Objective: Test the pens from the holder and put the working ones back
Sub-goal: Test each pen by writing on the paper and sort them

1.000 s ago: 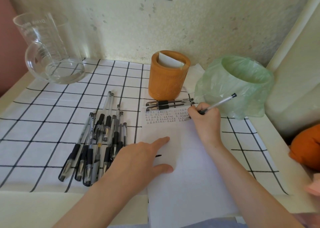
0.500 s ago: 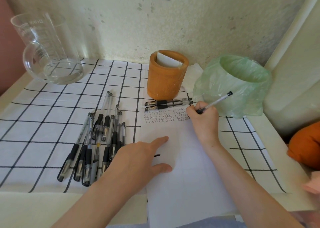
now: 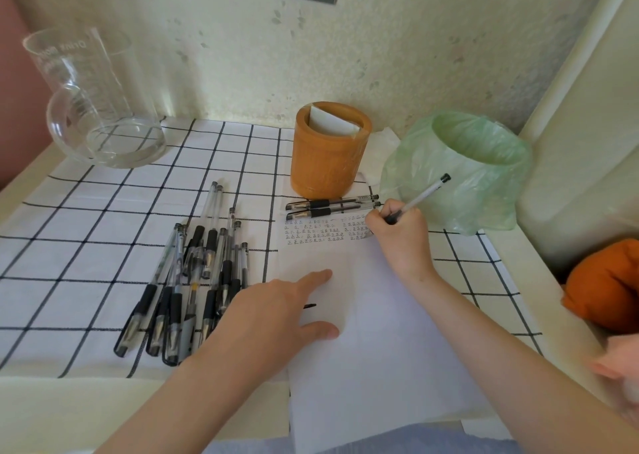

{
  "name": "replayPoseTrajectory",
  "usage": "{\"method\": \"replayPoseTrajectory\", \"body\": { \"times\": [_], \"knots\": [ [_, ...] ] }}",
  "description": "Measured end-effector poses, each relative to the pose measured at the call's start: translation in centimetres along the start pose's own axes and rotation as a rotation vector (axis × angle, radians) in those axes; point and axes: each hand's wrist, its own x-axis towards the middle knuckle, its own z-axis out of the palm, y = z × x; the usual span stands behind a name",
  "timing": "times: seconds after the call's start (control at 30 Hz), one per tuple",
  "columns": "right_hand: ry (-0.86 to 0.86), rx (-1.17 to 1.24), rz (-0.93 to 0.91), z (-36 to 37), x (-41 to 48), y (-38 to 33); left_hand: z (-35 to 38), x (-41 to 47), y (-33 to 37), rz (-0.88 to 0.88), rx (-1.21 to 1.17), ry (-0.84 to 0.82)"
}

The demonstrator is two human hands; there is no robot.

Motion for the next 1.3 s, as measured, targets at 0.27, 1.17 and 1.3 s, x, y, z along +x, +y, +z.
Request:
{"method": "replayPoseTrajectory", "body": {
  "times": [0.27, 1.17, 1.3],
  "knots": [
    [-0.008, 0.438, 0.174, -3.0, -2.7, -4.7, -0.4, -0.2, 0.2, -0.014, -0.092, 0.016],
    [-0.348, 0.468, 0.336, -2.0, -5.6, -6.2, -1.7, 0.2, 0.6, 0.048, -0.804, 0.309],
    [-0.458, 0.462, 0.306, -1.6, -5.9, -6.2, -1.8, 0.0, 0.4, -0.001, -0.752, 0.337]
  ]
}}
